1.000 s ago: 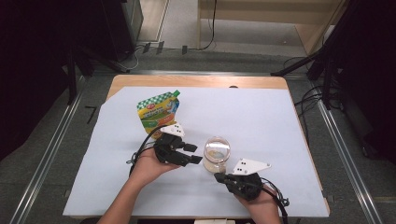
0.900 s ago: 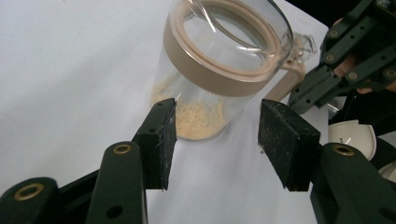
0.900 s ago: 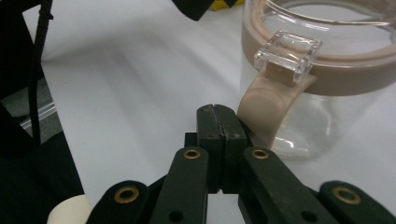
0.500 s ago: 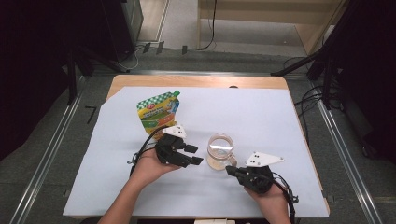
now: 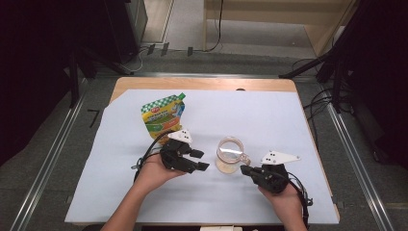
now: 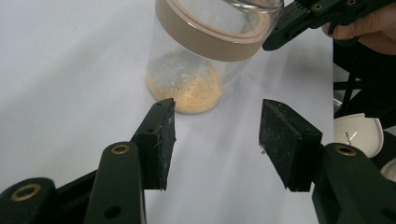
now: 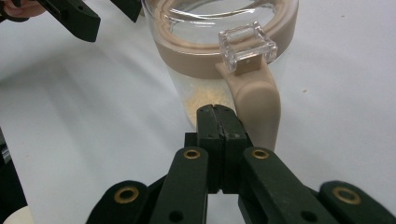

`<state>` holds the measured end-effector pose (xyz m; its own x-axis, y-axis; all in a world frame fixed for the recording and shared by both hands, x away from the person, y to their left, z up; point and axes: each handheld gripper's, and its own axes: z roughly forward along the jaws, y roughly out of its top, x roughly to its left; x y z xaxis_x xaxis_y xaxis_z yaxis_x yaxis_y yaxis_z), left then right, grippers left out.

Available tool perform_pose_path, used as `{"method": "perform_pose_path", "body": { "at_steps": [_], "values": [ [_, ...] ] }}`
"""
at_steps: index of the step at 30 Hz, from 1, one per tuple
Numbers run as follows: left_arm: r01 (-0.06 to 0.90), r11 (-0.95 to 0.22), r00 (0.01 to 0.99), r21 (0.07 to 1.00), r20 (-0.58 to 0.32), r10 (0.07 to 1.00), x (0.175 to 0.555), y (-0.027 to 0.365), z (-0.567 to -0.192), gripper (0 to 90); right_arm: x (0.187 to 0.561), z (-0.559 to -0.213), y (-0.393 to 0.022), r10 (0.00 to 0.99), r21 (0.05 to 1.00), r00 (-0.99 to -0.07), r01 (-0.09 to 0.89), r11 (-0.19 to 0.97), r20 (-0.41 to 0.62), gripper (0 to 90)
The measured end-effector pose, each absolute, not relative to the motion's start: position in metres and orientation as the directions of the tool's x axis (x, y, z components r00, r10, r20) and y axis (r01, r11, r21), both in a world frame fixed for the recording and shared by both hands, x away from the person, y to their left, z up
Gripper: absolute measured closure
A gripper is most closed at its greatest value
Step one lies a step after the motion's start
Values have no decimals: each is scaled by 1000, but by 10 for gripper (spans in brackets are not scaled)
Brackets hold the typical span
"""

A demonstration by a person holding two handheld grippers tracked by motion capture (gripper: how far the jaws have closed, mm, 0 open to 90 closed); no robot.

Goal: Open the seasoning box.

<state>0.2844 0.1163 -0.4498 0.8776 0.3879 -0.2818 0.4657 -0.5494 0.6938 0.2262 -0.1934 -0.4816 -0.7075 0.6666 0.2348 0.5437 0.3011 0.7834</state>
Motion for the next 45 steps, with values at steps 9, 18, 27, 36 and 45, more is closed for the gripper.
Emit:
{"method": "perform_pose_path", "body": {
  "at_steps": [9, 18, 27, 36, 45],
  "values": [
    [439, -553, 887, 708, -245, 391, 284, 116, -452, 461, 244, -480, -206, 692, 784, -682, 555, 280, 236, 900],
    [439, -546, 888, 713, -254, 382, 284, 112, -453, 465, 264, -484, -209, 692, 776, -679, 566, 279, 246, 900],
    [469, -547, 879, 693, -304, 369, 291, 98, -451, 473, 284, -486, -214, 699, 782, -680, 552, 290, 221, 900],
    [477, -550, 878, 686, -342, 335, 303, 93, -446, 368, 286, -477, -223, 685, 787, -696, 539, 300, 216, 900],
    [430, -568, 903, 702, -325, 282, 316, 83, -435, 303, 288, -468, -247, 731, 798, -649, 546, 255, 211, 900]
  ]
}}
